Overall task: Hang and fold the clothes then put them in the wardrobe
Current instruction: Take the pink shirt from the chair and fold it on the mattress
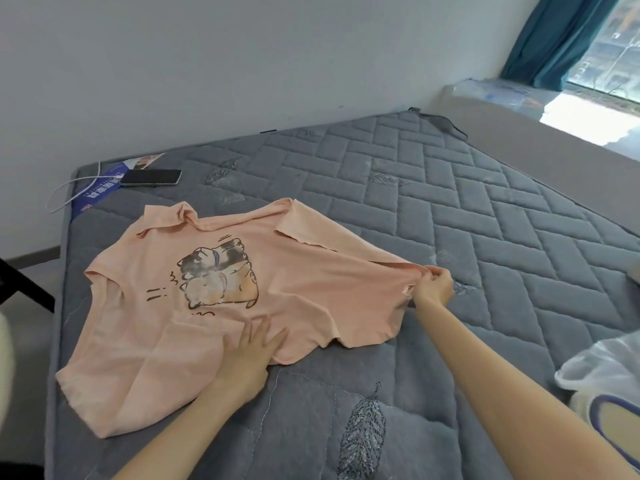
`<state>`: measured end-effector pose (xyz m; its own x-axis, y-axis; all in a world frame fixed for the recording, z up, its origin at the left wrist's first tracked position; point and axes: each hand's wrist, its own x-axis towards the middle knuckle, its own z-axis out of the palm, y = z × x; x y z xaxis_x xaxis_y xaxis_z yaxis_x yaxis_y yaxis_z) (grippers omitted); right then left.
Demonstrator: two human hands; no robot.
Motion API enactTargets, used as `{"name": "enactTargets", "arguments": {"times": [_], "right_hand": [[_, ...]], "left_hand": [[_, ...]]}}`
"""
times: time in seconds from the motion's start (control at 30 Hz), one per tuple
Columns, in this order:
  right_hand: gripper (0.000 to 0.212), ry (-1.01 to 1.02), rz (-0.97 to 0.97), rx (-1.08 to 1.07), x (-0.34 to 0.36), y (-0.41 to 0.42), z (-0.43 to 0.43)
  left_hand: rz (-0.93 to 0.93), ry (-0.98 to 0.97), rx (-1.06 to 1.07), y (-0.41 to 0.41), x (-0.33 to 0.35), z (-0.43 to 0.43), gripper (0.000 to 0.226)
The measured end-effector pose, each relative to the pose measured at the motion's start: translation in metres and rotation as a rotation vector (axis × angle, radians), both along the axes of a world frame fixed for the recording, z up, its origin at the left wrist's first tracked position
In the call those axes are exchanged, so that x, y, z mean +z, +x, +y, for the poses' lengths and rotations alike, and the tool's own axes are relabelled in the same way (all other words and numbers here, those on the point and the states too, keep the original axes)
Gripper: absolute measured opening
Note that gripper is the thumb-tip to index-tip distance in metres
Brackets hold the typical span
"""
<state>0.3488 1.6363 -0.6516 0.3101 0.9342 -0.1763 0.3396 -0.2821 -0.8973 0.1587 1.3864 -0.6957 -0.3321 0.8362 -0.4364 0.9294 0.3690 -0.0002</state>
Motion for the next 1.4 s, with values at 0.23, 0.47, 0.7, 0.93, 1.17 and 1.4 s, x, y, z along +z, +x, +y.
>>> {"name": "enactTargets", "arguments": {"times": [0.23, 0.47, 0.7, 0.93, 1.17, 1.4], "right_hand": [[0.023, 0.156, 0.112, -0.036, 0.013, 0.000, 0.020], [0.048, 0.064, -0.328, 0.365, -0.018, -0.014, -0.006], [0.076, -0.254, -0.520, 0.420, -0.054, -0.020, -0.050], [0.032, -0.322, -0.179, 0.137, -0.046, -0.006, -0.031], [0.035, -0.464, 0.282, -0.201, -0.043, 0.001, -0.035], [0.015, -0.160, -0.047, 0.113, -0.043, -0.018, -0.074]], "left_hand": [[0.012, -0.044, -0.123, -0.007, -0.001, -0.002, 0.088], [-0.134, 0.022, -0.093, -0.010, -0.001, -0.010, 0.085], [0.027, 0.097, 0.087, 0.002, -0.004, -0.026, 0.087], [0.020, 0.051, -0.034, -0.003, 0.003, -0.039, 0.080], [-0.121, 0.016, -0.094, -0.002, 0.010, -0.049, 0.076], [-0.022, 0.058, 0.024, -0.007, 0.000, -0.073, 0.080]]}}
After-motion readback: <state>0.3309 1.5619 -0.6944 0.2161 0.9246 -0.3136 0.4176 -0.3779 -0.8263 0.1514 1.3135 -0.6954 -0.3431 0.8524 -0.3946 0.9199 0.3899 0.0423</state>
